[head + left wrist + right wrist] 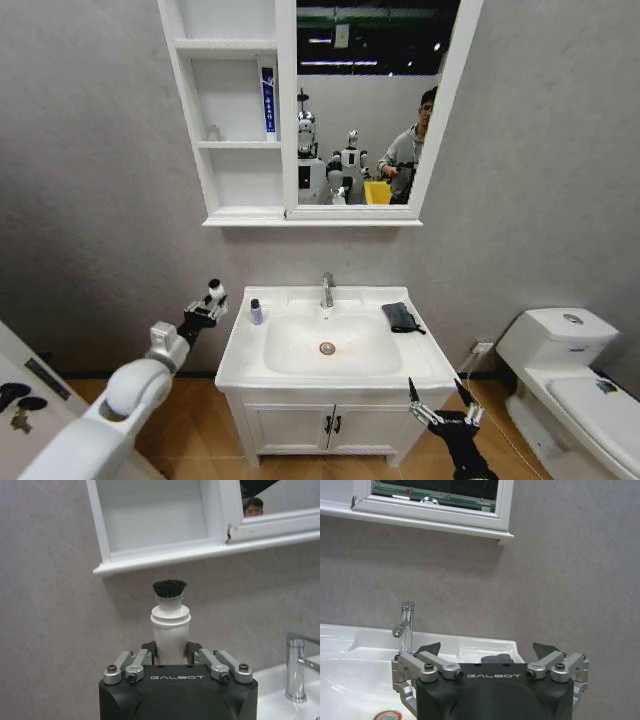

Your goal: Move facial cleanser and shampoo from washbasin to cabinet, then wipe washbasin with towel.

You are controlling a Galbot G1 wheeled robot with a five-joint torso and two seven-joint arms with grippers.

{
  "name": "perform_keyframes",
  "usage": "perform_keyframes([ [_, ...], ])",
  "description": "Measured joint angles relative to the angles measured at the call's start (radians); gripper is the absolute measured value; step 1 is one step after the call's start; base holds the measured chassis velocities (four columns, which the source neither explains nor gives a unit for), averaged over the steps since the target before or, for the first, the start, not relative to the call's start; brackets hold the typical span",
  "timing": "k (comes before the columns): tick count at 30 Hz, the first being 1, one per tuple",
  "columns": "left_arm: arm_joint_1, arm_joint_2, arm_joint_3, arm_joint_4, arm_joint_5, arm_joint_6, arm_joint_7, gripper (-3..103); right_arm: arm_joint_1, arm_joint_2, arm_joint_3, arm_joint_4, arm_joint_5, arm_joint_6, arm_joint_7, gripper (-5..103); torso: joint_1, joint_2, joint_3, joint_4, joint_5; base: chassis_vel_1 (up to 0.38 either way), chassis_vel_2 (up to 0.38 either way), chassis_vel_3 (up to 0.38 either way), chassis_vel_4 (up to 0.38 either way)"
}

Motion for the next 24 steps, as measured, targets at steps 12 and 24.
perform_keyframes([
  [12, -0.605, 0.143, 0.270, 0.058, -0.441, 0.313, -0.199, 32, 0.009, -0.004, 0.004, -0.003, 0.000, -0.001, 0.004, 100, 0.000, 0.000, 0.000, -0.0004, -0.0003, 0.000, 0.000, 0.000, 0.000],
  [24, -1.269, 0.007, 0.698, 0.459, -0.633, 0.430, -0.295, 30, 0.031, -0.001, 0.007, -0.023, 0.009, 0.001, 0.002, 100, 0.000, 0.000, 0.000, 0.0002, 0.0004, 0.000, 0.000, 0.000, 0.000],
])
